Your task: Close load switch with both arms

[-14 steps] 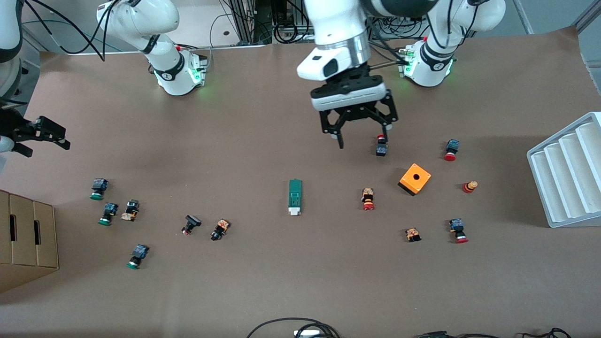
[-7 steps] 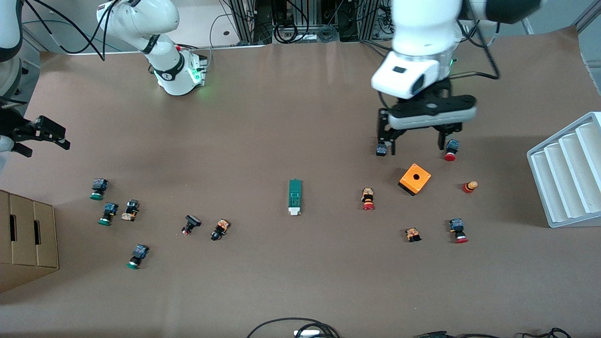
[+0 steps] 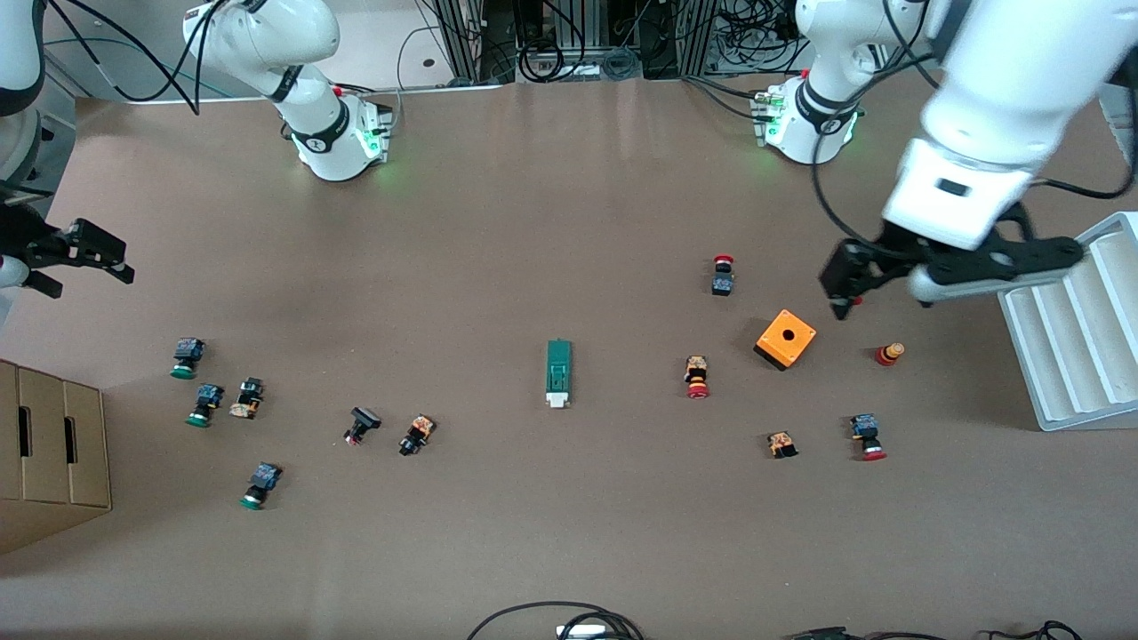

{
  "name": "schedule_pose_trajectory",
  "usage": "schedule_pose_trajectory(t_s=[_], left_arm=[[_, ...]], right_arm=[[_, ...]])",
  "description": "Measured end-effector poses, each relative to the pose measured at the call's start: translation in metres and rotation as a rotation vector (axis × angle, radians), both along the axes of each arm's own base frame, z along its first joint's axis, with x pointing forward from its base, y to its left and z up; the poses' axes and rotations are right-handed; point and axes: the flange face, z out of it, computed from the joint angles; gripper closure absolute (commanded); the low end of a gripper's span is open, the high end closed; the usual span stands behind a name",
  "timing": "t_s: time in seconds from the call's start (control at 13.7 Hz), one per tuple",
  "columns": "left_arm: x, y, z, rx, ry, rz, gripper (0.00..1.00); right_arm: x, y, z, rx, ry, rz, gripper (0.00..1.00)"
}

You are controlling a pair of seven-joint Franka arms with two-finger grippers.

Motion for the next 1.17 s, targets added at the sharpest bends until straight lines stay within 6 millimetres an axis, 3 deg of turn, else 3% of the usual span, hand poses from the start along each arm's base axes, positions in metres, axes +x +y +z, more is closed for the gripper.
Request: schedule_pose_trajectory(t_s=[0.51, 0.88, 1.02, 1.17], left_arm=[[0.01, 0.091, -0.012, -0.029, 0.115, 0.159, 0.0], [0.017, 0.154, -0.038, -0.03, 0.187, 0.074, 0.0], [0.018, 0.165, -0.051, -0.028, 0.212, 0.058, 0.0], [0.019, 0.161, -0.059, -0.033, 0.226, 0.052, 0.0]], right_arm=[[0.0, 0.0, 0.0, 0.0, -0.001, 0.0, 0.0], [0.0, 0.0, 0.001, 0.0, -0.001, 0.001, 0.0], [0.0, 0.0, 0.001, 0.0, -0.001, 0.001, 0.0], [0.0, 0.0, 0.001, 0.0, -0.001, 0.001, 0.0]])
